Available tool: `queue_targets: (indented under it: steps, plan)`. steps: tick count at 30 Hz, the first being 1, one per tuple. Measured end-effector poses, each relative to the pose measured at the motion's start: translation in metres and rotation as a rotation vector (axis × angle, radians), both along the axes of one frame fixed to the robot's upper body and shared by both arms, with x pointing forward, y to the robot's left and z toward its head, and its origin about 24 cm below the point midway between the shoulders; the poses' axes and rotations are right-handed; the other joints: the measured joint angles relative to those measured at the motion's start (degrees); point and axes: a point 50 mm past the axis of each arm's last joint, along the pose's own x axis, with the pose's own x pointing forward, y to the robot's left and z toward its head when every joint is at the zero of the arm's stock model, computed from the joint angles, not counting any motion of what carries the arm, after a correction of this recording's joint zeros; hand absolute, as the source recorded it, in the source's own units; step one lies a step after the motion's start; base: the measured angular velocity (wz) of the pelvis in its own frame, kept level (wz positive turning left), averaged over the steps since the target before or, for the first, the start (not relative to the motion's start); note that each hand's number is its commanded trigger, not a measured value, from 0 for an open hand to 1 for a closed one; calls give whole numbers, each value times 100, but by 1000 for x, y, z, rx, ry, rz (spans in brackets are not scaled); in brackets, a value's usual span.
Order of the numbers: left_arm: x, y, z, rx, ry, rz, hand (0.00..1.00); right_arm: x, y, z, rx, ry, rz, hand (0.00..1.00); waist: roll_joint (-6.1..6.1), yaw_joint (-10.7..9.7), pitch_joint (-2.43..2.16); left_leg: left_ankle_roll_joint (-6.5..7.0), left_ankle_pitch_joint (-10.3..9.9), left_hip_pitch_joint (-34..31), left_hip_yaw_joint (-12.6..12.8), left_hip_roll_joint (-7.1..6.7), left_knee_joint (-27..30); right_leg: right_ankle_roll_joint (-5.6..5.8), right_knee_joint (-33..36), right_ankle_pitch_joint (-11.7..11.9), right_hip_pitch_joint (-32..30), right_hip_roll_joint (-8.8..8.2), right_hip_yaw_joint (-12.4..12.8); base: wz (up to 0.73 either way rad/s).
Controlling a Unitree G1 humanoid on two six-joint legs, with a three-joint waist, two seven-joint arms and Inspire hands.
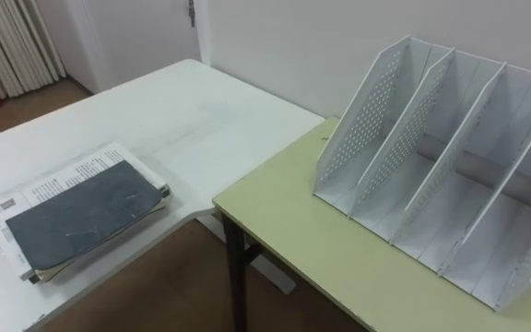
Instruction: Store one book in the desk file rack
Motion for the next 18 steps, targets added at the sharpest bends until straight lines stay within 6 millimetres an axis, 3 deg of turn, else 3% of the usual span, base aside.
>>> queue_targets:
  steps: [9, 18]
  plan:
    - [9, 0, 1, 41, -20, -71, 0, 10, -1, 0, 1, -31, 59, 0, 10, -16, 2, 0, 0, -22, -12, 3, -20, -1, 15, -1, -52, 7, 41, 0]
    - [43, -11, 7, 157, -66, -454, 0, 30, -1, 0, 0, -103, 105, 0, 15, -161, 2, 0, 0, -27, -32, -9, -17, 1, 13, -1, -59, -1, 0, 2]
